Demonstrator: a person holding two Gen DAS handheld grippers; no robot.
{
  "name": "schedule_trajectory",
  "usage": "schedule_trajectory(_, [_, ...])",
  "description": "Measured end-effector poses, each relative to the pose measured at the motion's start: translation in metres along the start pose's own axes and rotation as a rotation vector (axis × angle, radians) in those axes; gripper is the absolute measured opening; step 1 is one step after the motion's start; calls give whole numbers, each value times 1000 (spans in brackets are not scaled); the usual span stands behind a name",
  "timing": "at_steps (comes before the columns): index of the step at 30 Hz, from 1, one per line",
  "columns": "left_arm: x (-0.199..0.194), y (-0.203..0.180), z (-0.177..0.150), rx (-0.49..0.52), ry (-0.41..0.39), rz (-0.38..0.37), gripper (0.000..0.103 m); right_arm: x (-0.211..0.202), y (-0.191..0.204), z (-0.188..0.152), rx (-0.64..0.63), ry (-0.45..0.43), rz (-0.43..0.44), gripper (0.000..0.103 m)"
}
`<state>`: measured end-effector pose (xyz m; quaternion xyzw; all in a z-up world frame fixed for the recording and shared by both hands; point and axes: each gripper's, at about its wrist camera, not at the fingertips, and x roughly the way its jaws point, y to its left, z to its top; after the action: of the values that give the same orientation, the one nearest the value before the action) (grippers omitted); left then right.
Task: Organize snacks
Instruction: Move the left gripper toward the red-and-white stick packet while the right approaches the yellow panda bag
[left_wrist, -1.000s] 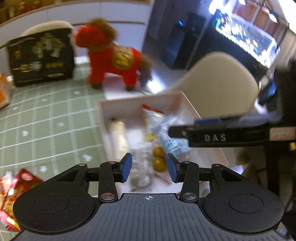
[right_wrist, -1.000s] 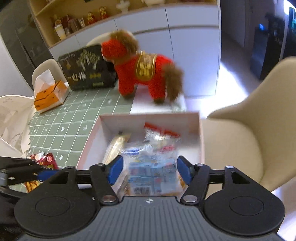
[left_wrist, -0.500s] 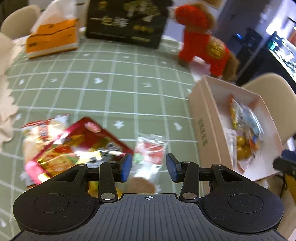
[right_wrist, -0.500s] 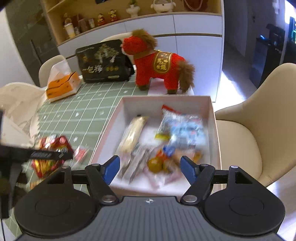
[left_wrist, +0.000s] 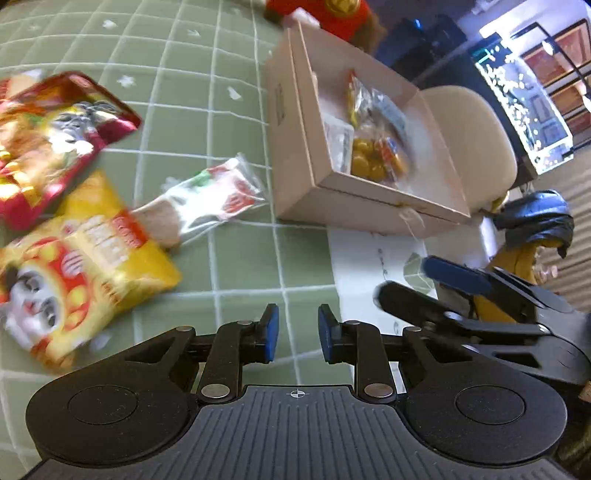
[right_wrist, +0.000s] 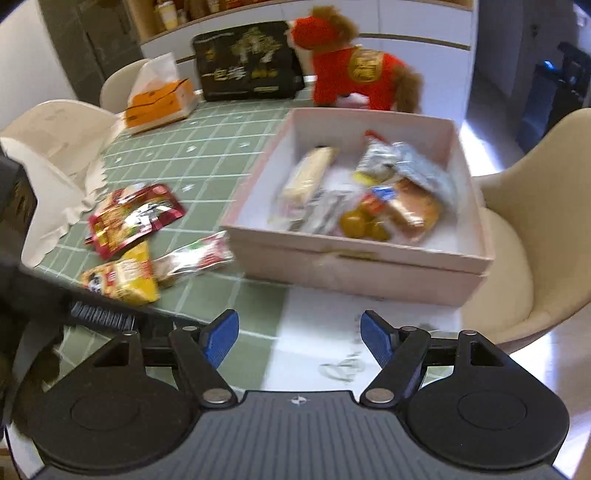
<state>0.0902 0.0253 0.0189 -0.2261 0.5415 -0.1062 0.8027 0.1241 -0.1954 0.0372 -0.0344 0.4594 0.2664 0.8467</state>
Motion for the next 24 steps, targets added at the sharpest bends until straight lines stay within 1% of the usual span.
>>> schedule_trajectory(1, [-10,2,-1,13,-34,29,26,3,8,0,-12,5,15,74])
schedule_trajectory(3, [-35,10,3,31,-135,108,26,10,20,-1,-19,15,39,74])
schedule_trajectory(5, [-58,24,8,22,-230,203,27,20,33,2,-15,26,80,74])
schedule_trajectory(6, [-68,35,11,4,-261,249,27,26,39,5,-4,31,97,74])
schedule_trajectory(7, [-72,44,13,-20,-272,281,27,33,46,8,17,38,113,74])
schedule_trajectory(9, [-78,65,12,-65,-269,332,27,46,58,14,74,42,134,74])
schedule_trajectory(11, [-76,77,9,-68,-250,368,27,62,71,20,151,39,112,74])
schedule_trajectory(14, [-69,84,1,-29,-201,378,27,80,87,27,205,32,41,74])
schedule_trajectory(16, [-66,86,-5,-9,-190,372,28,90,97,29,201,18,-18,75])
schedule_trajectory(18, [-70,91,-7,-18,-190,343,28,95,106,31,177,5,-65,80])
schedule_trajectory(20, [-67,95,-8,-21,-189,324,28,100,112,33,150,-4,-93,85])
schedule_trajectory(22, [-66,96,-7,-25,-190,303,28,103,114,33,131,-14,-109,88])
schedule_trajectory(24, [-65,98,-8,-37,-193,282,28,104,113,33,123,-21,-114,88])
